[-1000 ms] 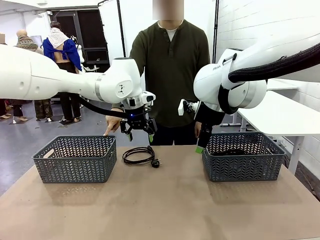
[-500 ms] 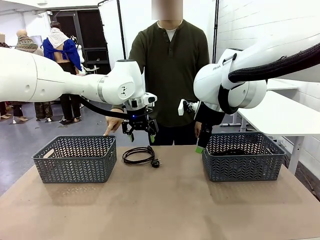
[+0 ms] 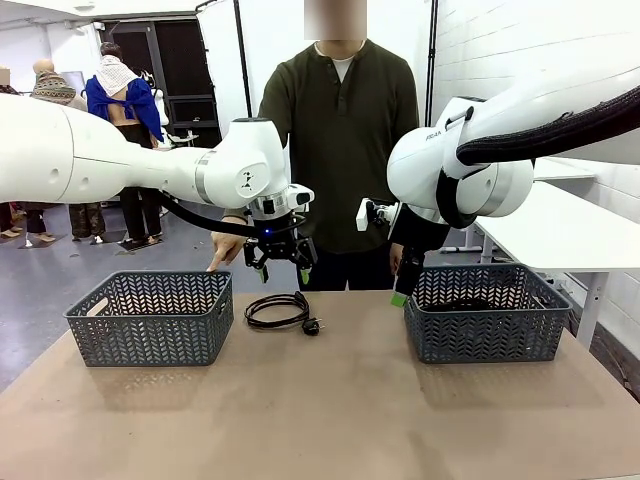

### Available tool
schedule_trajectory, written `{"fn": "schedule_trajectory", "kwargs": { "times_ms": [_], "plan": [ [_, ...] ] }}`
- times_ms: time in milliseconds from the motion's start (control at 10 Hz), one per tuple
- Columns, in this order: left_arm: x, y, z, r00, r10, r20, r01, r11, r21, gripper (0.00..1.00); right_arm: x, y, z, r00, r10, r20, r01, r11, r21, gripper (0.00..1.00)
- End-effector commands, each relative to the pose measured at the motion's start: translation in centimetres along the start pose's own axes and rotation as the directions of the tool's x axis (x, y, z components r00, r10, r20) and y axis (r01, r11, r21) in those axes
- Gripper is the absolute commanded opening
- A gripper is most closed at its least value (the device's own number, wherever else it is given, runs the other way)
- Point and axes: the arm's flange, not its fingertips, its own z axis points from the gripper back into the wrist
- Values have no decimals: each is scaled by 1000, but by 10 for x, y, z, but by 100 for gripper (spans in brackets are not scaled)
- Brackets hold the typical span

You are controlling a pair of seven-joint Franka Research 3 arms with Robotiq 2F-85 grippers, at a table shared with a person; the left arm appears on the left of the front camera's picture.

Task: Organize the cables according to human instructions.
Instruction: Pick up a bundle of cables and place it in the basket indicated by the human.

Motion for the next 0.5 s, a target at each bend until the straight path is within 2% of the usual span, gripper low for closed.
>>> {"fn": "schedule_trajectory", "kwargs": {
  "times_ms": [0, 200, 300, 400],
  "plan": [
    [18, 4, -3, 1000, 8, 15, -8, 1000, -8, 100, -1, 0, -1, 1000, -7, 0, 7, 1000, -4, 100],
    [33, 5, -6, 1000, -7, -5, 7, 1000, 2, 100, -1, 0, -1, 1000, -7, 0, 7, 1000, -4, 100],
    [39, 3, -9, 999, 13, -37, -13, 1000, -3, 100, -1, 0, -1, 1000, -7, 0, 7, 1000, -4, 100],
    [46, 2, -13, 995, 77, -58, -78, 997, -10, 100, -1, 0, -1, 1000, -7, 0, 7, 1000, -4, 100]
  ]
}}
